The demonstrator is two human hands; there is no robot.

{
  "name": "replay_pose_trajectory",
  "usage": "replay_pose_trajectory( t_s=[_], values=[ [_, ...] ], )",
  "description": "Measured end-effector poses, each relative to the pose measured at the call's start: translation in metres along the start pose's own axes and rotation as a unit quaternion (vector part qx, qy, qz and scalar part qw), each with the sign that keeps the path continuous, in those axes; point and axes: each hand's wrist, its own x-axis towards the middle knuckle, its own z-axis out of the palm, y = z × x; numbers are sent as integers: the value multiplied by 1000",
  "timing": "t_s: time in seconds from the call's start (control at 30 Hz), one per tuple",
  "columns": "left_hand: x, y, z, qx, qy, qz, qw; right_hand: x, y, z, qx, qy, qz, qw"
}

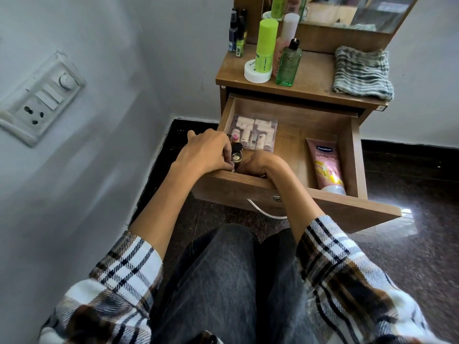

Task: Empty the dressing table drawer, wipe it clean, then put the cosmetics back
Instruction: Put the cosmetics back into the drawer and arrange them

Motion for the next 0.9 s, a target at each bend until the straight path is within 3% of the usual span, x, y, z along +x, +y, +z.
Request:
replay_pose_trajectory(
  t_s=[0.27, 0.37, 0.43, 0.53, 0.6, 0.73, 0.8, 0.9],
  values=[
    [-1, 2, 0, -17, -10, -4, 1000, -4, -1, -5, -23, -23, 30, 999],
    [-1, 4, -2, -22, -14, -8, 1000, -6, 1, -13, 22, -63, 97, 993],
    [-1, 4, -7, -34, -14, -12, 999, -9, 1, -22, 26, -49, 128, 990],
    [7, -2, -20, -97, 9, -12, 995, -10, -6, -46, 89, 85, 89, 988],
    [19, -7, -32, -158, 47, -7, 986, -9, -17, -62, 169, 195, 30, 966],
    [69, -18, -56, -201, 206, 2, 958, 20, -51, -92, 198, 359, -107, 906],
    [100, -22, -64, -252, 269, -8, 930, 44, -67, -101, 198, 397, -141, 885],
    [151, -28, -66, -336, 303, -60, 890, 85, -84, -109, 159, 410, -133, 888]
  ],
)
